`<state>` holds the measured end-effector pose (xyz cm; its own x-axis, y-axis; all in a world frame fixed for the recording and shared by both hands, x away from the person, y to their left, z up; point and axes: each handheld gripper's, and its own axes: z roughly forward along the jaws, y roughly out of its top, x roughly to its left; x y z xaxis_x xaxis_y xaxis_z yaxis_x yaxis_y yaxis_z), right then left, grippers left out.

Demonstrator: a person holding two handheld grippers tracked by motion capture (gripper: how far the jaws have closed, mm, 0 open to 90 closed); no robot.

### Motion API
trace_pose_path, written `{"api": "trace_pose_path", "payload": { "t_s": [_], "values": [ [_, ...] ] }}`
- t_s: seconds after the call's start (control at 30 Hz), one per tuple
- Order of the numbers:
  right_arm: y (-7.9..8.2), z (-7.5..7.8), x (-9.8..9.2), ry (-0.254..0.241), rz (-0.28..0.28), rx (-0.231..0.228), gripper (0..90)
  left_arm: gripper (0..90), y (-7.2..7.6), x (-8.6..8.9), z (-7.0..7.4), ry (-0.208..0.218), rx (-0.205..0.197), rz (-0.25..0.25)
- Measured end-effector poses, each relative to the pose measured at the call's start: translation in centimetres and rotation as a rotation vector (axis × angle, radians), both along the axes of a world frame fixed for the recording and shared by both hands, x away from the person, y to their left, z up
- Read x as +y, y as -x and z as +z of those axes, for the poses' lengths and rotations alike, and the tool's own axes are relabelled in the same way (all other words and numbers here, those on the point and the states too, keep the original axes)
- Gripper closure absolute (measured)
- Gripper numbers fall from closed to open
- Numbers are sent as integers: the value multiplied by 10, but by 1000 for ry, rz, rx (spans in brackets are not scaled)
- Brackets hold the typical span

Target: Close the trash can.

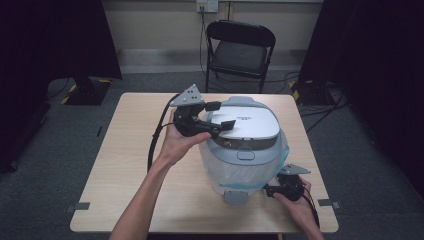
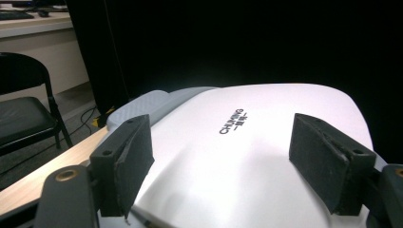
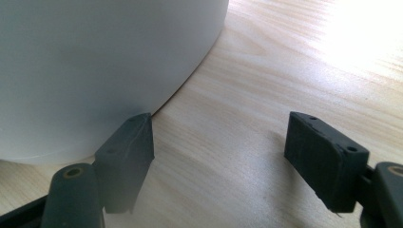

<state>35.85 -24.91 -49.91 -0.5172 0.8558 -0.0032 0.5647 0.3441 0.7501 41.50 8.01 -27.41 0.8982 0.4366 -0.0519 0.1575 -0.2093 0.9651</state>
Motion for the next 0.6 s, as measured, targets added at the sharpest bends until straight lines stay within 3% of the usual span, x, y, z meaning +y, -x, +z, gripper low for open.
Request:
{"api": "trace_pose_path", "payload": {
  "t_s": [0.27, 0.4, 0.6],
  "values": [
    [0, 0, 0, 0, 0, 0, 240, 202, 7, -13, 2, -36, -16, -23],
    [0, 0, 0, 1, 0, 0, 240, 201, 9, -21, 1, -20, 16, -56],
    [0, 0, 0, 0, 0, 0, 239, 188, 12, -27, -2, -67, -7, -57]
  ]
}}
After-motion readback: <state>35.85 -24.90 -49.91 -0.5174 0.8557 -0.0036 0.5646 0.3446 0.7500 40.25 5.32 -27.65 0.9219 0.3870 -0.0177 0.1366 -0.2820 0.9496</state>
